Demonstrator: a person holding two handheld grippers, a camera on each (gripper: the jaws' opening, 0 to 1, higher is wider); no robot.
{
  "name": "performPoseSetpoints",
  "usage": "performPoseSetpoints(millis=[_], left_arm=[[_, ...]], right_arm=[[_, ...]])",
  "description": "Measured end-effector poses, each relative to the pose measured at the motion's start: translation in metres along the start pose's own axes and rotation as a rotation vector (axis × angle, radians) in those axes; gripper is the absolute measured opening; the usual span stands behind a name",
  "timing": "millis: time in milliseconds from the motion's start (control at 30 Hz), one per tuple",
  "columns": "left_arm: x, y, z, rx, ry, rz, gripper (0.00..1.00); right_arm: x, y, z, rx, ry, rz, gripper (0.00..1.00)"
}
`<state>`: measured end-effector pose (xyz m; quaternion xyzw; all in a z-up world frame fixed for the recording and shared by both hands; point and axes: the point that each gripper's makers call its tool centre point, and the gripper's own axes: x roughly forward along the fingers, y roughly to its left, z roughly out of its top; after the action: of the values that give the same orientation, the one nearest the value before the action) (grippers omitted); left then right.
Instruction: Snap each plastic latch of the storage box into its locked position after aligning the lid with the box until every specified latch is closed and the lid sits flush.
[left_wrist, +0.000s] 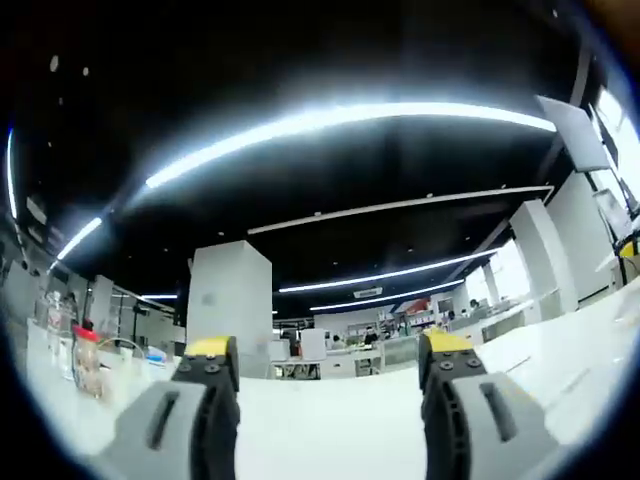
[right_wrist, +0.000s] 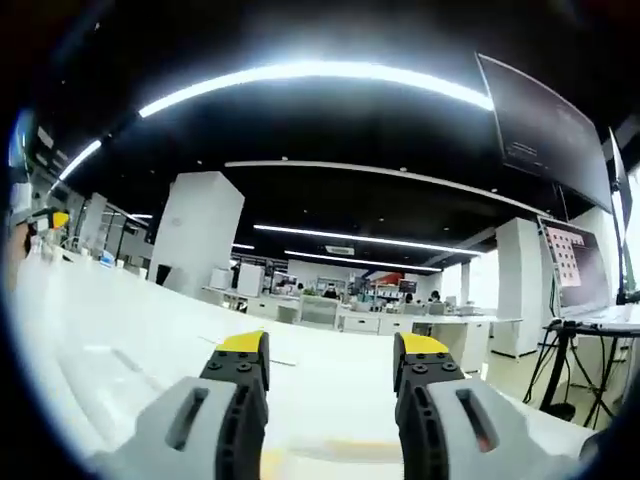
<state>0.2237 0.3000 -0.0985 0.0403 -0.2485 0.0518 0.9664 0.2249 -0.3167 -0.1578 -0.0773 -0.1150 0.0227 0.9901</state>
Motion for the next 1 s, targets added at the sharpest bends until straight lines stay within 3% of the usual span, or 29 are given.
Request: performPoseSetpoints(millis=[233, 533, 667, 1000], left_arm=[[0.004, 0.006, -0.009, -0.034, 0.004, 0.022, 0.73], [0.009, -0.007, -0.031, 0.005, 0.114, -0.012, 0.74], [0.009, -0.005, -0.029, 0.004, 0.105, 0.000, 0.74], [0.010, -0.014, -0.020, 0.034, 0.120, -0.023, 0.72]], right_arm=[[0.004, 0.013, -0.006, -0.016, 0.022, 0.045, 0.46], [0.002, 0.003, 0.000, -0.054, 0.000, 0.001, 0.49], [0.002, 0.007, 0.003, -0.036, -0.007, 0.029, 0.49], [0.002, 0.002, 0.008, -0.033, -0.022, 0.017, 0.51]])
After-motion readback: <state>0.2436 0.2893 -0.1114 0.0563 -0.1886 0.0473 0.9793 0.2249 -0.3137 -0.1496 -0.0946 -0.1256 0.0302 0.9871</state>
